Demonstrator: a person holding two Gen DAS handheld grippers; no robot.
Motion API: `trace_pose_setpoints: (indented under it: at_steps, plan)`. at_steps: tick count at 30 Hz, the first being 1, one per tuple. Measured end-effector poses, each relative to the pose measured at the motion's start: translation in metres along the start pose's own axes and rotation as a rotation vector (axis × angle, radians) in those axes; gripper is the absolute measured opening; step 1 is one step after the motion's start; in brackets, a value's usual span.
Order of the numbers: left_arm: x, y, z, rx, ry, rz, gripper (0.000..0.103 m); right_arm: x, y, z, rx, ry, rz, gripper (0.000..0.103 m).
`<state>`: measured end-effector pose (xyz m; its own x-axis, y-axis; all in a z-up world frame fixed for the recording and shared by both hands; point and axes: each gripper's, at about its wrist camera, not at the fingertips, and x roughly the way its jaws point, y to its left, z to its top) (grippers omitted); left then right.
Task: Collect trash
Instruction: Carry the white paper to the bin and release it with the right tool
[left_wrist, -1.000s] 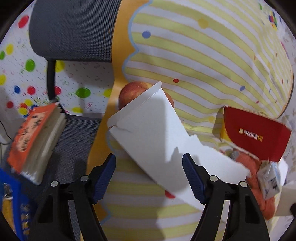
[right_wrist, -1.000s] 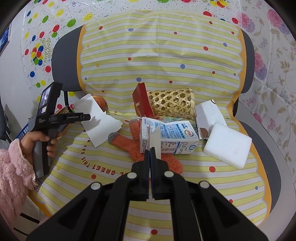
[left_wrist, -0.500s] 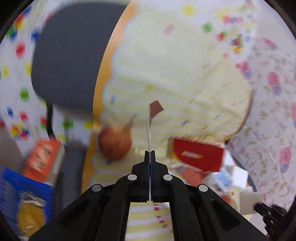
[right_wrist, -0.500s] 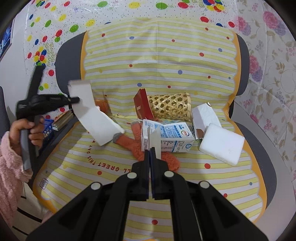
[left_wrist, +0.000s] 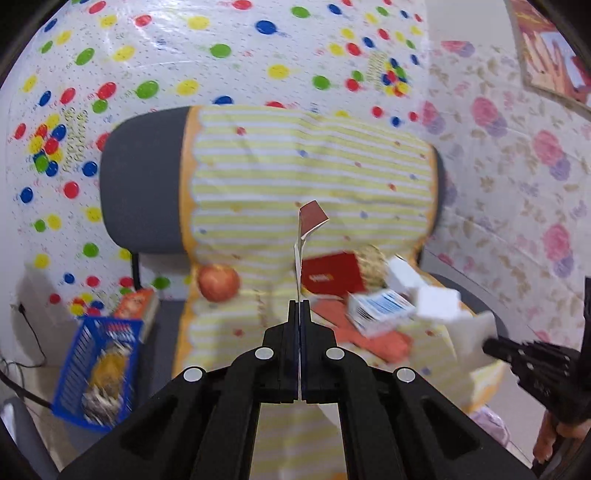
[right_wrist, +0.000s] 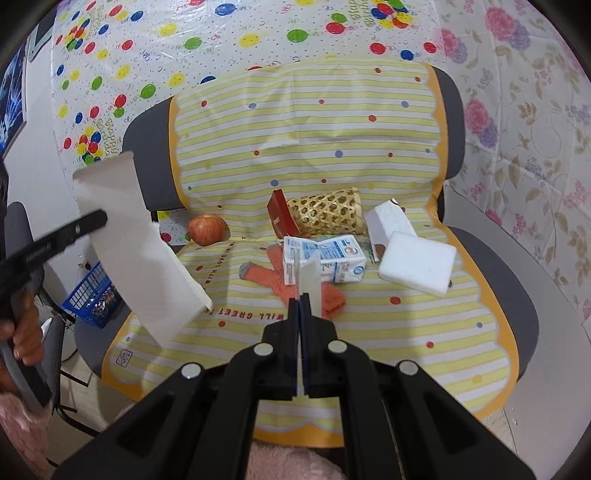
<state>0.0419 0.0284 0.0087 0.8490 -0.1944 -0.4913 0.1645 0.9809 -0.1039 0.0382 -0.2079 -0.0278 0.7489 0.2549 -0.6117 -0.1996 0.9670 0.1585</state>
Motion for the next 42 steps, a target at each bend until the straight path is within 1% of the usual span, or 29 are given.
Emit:
trace_pose_setpoints:
  at_steps: [4,5,8,12,14,17,20,26,30,33,39,42]
  plan:
    - [-0.014,-0.028,-0.023,0.036,0.0,-0.041,0.001,-0.02,-0.01,-0.01,0.017,-0.012,-0.013,0.002]
    - [-0.018,-0.034,-0.028,0.04,-0.003,-0.061,0.001,-0.026,-0.013,-0.014,0.021,-0.013,-0.022,0.002]
    - [-0.024,-0.048,-0.033,0.04,-0.006,-0.111,0.001,-0.038,-0.021,-0.022,0.039,-0.011,-0.041,0.002]
    - [-0.03,-0.072,-0.035,0.074,-0.021,-0.18,0.001,-0.054,-0.036,-0.031,0.067,-0.013,-0.085,0.002]
    - [-0.029,-0.089,-0.036,0.086,-0.015,-0.235,0.001,-0.062,-0.044,-0.036,0.084,-0.015,-0.109,0.002]
    - [-0.027,-0.113,-0.04,0.111,-0.012,-0.293,0.001,-0.077,-0.058,-0.045,0.106,-0.016,-0.161,0.002]
    - [-0.02,-0.143,-0.049,0.146,0.008,-0.371,0.001,-0.089,-0.073,-0.057,0.137,-0.007,-0.212,0.002]
    - [-0.009,-0.187,-0.072,0.214,0.056,-0.474,0.001,-0.107,-0.1,-0.091,0.208,0.032,-0.289,0.002]
    - [-0.001,-0.212,-0.087,0.254,0.078,-0.524,0.001,-0.116,-0.114,-0.113,0.248,0.054,-0.333,0.002]
    - [0.004,-0.228,-0.098,0.288,0.09,-0.548,0.001,-0.121,-0.123,-0.127,0.275,0.068,-0.355,0.002]
    - [0.022,-0.253,-0.118,0.336,0.155,-0.572,0.001,-0.117,-0.143,-0.153,0.33,0.117,-0.377,0.002]
    - [0.032,-0.264,-0.125,0.353,0.183,-0.576,0.001,-0.112,-0.154,-0.161,0.359,0.131,-0.377,0.002]
